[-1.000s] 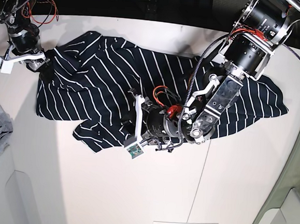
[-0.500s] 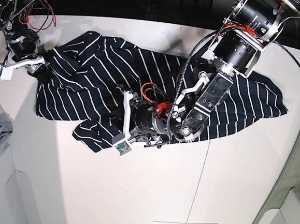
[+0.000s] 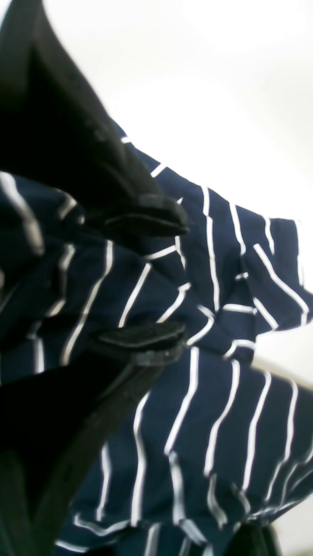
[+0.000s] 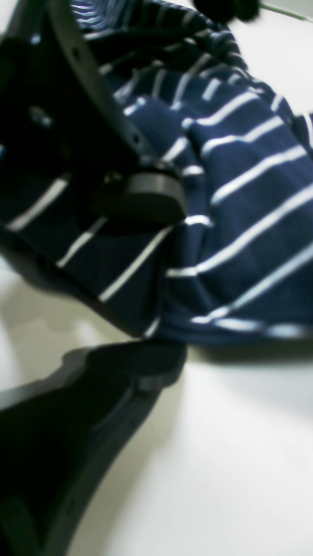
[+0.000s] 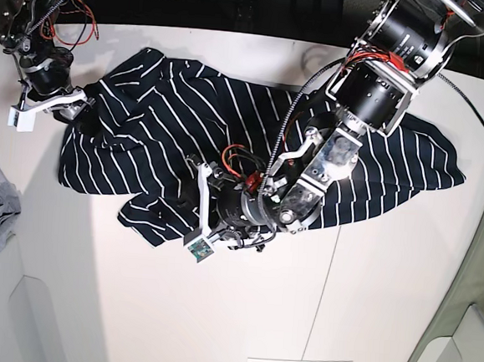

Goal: Layout the t-shirt on the table in an organized manner, then fold the t-shirt properly

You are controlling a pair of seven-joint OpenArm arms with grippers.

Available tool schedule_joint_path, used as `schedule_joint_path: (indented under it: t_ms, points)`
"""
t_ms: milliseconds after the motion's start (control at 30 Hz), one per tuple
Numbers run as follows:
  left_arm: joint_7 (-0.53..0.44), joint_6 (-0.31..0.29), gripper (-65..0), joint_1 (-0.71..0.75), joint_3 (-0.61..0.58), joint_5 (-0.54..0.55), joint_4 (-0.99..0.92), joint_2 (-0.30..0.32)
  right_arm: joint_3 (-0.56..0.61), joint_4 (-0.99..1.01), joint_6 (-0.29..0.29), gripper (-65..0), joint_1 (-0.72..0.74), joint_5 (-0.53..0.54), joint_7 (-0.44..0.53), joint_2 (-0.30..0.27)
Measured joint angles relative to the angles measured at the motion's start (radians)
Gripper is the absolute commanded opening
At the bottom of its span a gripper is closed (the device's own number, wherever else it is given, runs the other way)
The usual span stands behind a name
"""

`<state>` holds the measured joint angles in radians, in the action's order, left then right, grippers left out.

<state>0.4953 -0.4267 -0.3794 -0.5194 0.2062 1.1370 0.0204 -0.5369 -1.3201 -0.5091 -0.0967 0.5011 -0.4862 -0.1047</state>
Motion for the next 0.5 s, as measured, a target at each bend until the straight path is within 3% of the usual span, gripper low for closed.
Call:
schedule_joint_path:
  t_ms: [100, 133, 233, 267, 333, 400, 500]
  points:
    - [-0.007, -0.001, -30.6, -0.055, -0.001, 0.000, -0.132, -0.043, 0.068, 0.008, 0.012, -26.3, 0.000, 0.002, 0.030, 0.002]
    - [-0.010, -0.003, -30.6, -0.071, -0.002, 0.002, -0.171, -0.051, 0.088, 0.008, 0.019, -32.0, 0.004, 0.003, 0.032, 0.005]
    - [-0.010, -0.003, -30.6, -0.096, -0.002, 0.001, -0.230, -0.053, 0.107, 0.010, 0.023, -58.9, 0.023, -0.022, 0.025, 0.025]
    - [-0.009, -0.003, -30.6, -0.097, -0.001, 0.000, -0.230, -0.047, 0.107, 0.010, 0.023, -65.0, 0.027, -0.026, 0.025, 0.029]
    - [-0.009, -0.003, -30.6, -0.098, -0.001, -0.002, -0.230, -0.039, 0.099, -0.003, 0.012, -65.0, 0.030, -0.024, 0.019, 0.030]
    - [0.000, -0.003, -30.6, -0.100, 0.000, -0.005, -0.231, -0.037, 0.066, -0.042, -0.040, -65.0, 0.024, 0.013, -0.070, 0.030]
    - [-0.002, -0.003, -30.6, -0.112, -0.001, -0.013, -0.231, -0.044, -0.018, -0.128, -0.044, -65.0, -0.008, 0.154, -0.222, 0.030]
